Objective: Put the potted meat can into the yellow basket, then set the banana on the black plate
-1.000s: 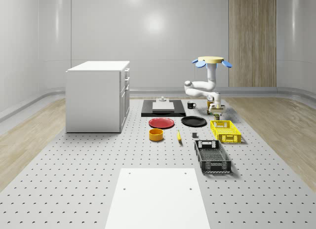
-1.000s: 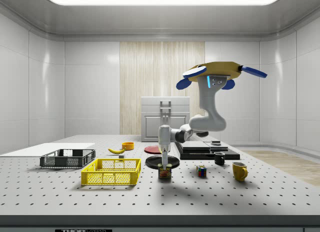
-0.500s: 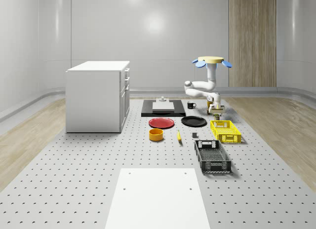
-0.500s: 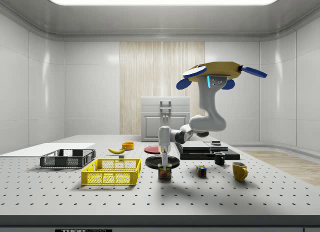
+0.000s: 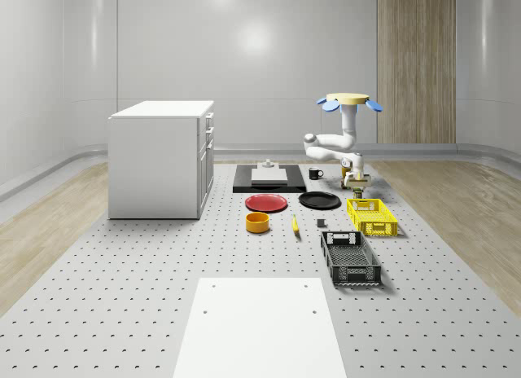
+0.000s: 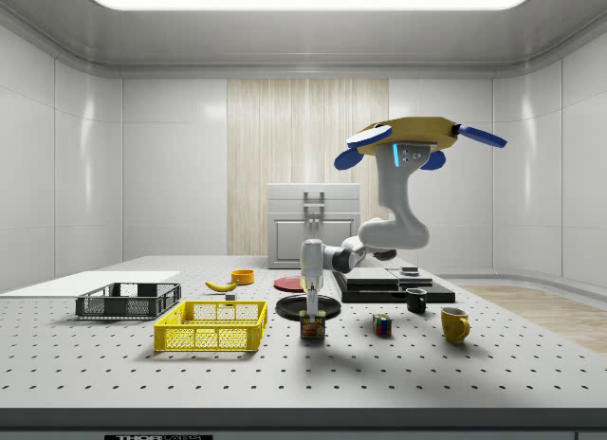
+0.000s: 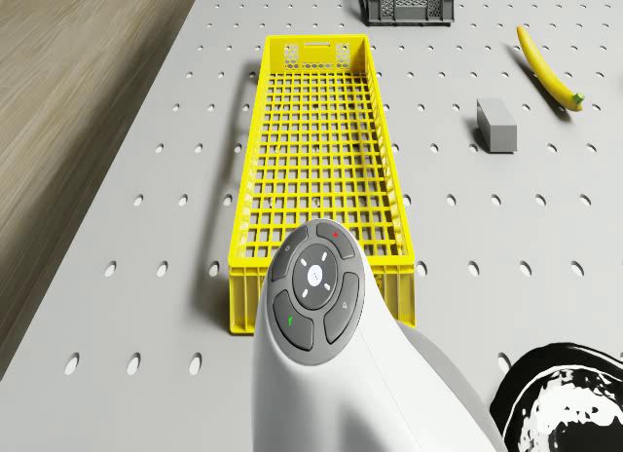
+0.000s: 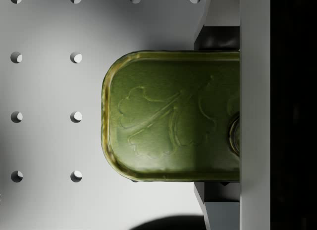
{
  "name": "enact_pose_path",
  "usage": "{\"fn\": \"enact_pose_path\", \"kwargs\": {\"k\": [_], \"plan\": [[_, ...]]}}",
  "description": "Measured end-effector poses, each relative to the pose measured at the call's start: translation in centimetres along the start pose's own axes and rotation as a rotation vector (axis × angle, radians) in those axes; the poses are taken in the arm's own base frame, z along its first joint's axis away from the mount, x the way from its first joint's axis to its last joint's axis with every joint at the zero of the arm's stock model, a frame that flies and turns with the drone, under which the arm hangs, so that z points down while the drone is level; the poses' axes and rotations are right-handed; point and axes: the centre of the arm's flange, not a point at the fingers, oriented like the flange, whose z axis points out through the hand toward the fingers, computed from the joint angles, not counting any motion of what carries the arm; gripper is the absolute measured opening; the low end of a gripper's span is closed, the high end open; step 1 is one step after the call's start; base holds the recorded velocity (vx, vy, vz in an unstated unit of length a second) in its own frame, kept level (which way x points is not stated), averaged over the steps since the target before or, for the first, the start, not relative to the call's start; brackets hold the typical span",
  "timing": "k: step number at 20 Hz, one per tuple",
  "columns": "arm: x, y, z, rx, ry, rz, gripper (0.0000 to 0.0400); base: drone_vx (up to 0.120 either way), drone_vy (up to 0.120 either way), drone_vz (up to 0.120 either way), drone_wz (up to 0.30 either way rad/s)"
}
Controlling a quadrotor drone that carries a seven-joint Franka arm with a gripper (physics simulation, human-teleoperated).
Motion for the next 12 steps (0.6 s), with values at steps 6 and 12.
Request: {"fn": "enact_pose_path", "kwargs": {"k": [6,12], "plan": [[0.0,0.0,-1.5,0.000,0.001,-0.002,0.0291,0.000,0.000,0.047,0.000],[0.0,0.0,-3.3,-0.001,0.002,-0.006,0.0291,0.013,0.000,0.120,0.000]]}}
